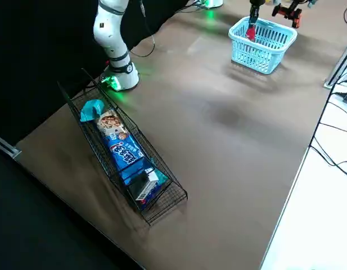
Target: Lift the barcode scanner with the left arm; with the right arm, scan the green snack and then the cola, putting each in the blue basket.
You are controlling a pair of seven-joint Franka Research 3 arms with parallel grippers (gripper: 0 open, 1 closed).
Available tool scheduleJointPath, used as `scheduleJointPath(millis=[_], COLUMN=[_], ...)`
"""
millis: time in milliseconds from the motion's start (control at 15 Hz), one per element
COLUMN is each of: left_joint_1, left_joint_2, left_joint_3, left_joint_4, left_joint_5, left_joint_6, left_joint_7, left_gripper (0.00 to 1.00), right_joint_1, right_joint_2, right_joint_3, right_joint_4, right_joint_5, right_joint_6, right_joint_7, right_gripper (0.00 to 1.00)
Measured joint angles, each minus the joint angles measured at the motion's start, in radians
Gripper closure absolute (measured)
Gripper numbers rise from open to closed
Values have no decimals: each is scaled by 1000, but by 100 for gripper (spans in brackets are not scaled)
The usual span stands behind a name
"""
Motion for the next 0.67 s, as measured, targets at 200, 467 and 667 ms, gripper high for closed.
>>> scheduleJointPath(millis=[200, 467, 667], left_joint_1=[-2, -1, 1], left_joint_2=[47, 74, 74], left_joint_3=[-1, 0, -1], left_joint_4=[-13, -13, -12], left_joint_5=[42, 50, 50], left_joint_6=[44, 55, 55], left_joint_7=[38, 54, 64], left_gripper=[66, 66, 57], right_joint_1=[14, 23, 29], right_joint_2=[12, 21, 26], right_joint_3=[0, 0, 1], right_joint_4=[0, 0, 0], right_joint_5=[0, 0, 0], right_joint_6=[-5, -8, -35], right_joint_7=[0, 1, 1], right_gripper=[68, 68, 68])
